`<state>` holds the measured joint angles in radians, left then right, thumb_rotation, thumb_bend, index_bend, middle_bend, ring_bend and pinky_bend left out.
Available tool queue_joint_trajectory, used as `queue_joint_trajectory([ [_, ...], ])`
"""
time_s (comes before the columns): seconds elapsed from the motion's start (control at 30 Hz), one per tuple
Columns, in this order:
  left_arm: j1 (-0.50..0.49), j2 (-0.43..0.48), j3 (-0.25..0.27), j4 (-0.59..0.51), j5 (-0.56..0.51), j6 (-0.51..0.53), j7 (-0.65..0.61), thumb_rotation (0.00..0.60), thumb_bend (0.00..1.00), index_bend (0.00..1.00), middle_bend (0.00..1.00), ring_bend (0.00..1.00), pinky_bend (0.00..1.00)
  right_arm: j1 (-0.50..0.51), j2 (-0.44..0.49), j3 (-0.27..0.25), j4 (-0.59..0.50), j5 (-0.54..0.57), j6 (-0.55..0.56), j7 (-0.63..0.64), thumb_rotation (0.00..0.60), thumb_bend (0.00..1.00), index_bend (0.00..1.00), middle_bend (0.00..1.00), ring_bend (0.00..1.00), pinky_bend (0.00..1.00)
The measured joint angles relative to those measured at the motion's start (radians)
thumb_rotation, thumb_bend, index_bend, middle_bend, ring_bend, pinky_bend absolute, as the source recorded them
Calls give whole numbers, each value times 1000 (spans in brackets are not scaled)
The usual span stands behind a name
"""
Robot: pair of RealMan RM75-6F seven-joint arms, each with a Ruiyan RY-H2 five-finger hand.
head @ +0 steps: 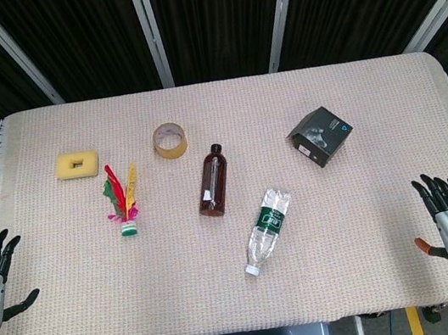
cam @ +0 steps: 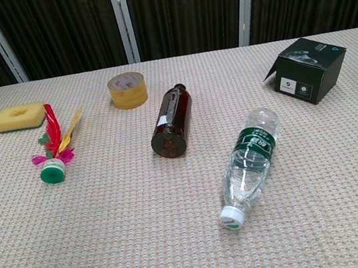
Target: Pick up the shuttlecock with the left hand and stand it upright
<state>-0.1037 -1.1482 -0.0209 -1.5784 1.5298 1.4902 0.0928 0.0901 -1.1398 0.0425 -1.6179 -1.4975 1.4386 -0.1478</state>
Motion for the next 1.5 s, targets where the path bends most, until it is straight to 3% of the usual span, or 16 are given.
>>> queue_joint_trajectory([
  [0.33, -20, -17, 2, 5, -6, -44, 12, 600, 153, 98, 0, 0, 0, 7, 4, -4, 5, 11, -28, 4, 600, 121, 0, 0, 0, 0],
  [0.47, -61, -52, 0, 51, 31, -77, -2, 600, 188, 164, 0, 0, 0, 15, 1, -1, 10, 17, -39, 5, 600, 120, 0, 0, 0, 0],
  [0.73, -160, -134, -62, 155, 26, -147, 48, 600, 234, 253, 0, 0, 0, 37, -3, 11, 17, 43, -79, 13, 600, 121, 0, 0, 0, 0],
  [0.87, -229, -179, -99, 247, -8, -225, 34, 600, 245, 311, 0, 0, 0, 44, -7, 19, 26, 71, -95, 4, 600, 121, 0, 0, 0, 0],
  [1.1, -334, -247, -136, 418, -52, -347, 13, 600, 248, 315, 0, 0, 0, 44, -2, 40, 36, 109, -90, 17, 600, 121, 0, 0, 0, 0],
  [1.5, -510, -457, -128, 830, -33, -493, -179, 600, 247, 350, 0, 0, 0, 60, -17, 50, 61, 162, -132, -2, 600, 120, 0, 0, 0, 0],
])
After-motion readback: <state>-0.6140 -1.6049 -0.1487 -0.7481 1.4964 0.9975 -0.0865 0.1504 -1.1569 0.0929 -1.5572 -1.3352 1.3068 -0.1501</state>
